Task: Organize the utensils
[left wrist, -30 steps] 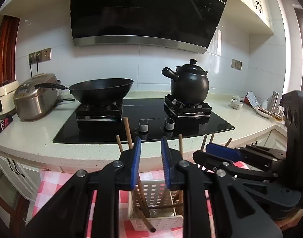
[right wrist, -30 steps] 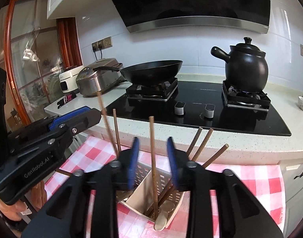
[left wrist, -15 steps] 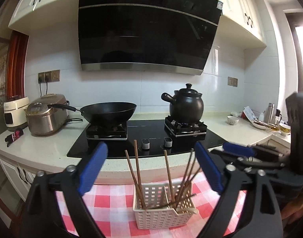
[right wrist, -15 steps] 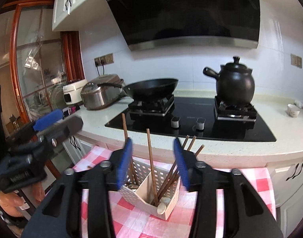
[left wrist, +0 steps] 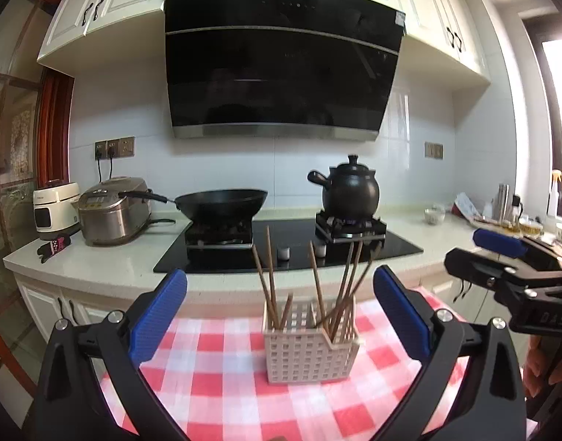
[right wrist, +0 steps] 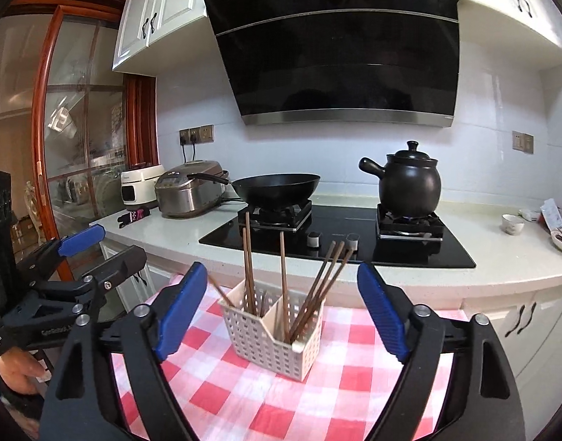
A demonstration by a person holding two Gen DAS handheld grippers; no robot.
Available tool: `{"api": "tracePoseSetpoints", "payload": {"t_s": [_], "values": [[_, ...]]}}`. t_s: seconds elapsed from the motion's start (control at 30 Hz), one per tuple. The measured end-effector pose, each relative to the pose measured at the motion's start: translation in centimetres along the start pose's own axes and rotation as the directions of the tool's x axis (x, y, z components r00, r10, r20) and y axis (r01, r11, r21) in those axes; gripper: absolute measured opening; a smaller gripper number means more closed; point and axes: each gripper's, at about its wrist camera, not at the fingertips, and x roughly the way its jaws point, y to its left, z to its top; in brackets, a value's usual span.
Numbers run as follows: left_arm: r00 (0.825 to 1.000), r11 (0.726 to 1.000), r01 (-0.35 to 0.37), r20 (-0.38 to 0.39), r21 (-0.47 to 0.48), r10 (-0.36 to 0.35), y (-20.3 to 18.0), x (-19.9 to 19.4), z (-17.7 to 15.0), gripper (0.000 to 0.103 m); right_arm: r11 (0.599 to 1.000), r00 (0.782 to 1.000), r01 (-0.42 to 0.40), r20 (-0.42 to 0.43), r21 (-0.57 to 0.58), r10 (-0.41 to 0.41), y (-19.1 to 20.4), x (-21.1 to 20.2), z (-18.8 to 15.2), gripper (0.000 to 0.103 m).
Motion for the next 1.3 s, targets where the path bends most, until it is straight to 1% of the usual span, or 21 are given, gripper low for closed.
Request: {"api": "tracePoseSetpoints", "payload": {"t_s": [0.2, 0.33, 0.43, 0.63, 0.83, 1.03, 1.13, 1.3], "values": [[1.000, 1.000, 0.009, -0.022, -0.001, -0.009, 0.4, -2.1, -2.9, 0.098, 1.000, 1.000, 0.006, 0.000, -0.001, -0.006, 0.9, -1.2, -2.9, 0.082], [0.998, 1.000, 0.019, -0.055, -0.012, -0.020, 1.0, -2.5, -4.8, 0.098, 1.000, 1.000, 0.004, -0.007, 0.015, -0.003, 1.0, -1.5, -4.4, 0.082], [0.997, 1.000, 0.019, -0.072, -0.023, -0.021, 1.4, -2.5, -6.0, 0.098, 1.000, 1.000, 0.007, -0.018, 0.009, -0.007, 1.1, -1.4, -5.4, 0.083], [0.994, 0.998, 0.045, -0.098, -0.052, -0.050, 2.4, -1.8, -8.1, 0.098, 1.000, 0.999, 0.017, -0.034, 0.016, -0.017, 1.1, -0.8, -7.6, 0.084], [0.995, 0.998, 0.028, -0.092, -0.054, -0.033, 2.5, -1.0, -9.2, 0.098, 0.998, 0.997, 0.065, -0.046, -0.013, -0.066, 1.6, 0.5, -9.6, 0.084], [0.994, 0.998, 0.020, -0.107, -0.059, -0.027, 2.6, -0.1, -10.4, 0.098, 0.997, 0.995, 0.076, -0.059, 0.006, -0.076, 1.1, 1.3, -10.5, 0.084], [0.994, 0.996, 0.023, -0.108, -0.080, -0.032, 2.8, 0.0, -10.8, 0.098, 0.997, 0.996, 0.079, -0.050, -0.001, -0.079, 1.2, 1.3, -10.5, 0.084], [0.993, 0.996, 0.020, -0.113, -0.087, -0.030, 2.9, 0.4, -11.1, 0.098, 0.997, 0.996, 0.071, -0.047, -0.003, -0.072, 1.3, 1.1, -10.4, 0.084]]}}
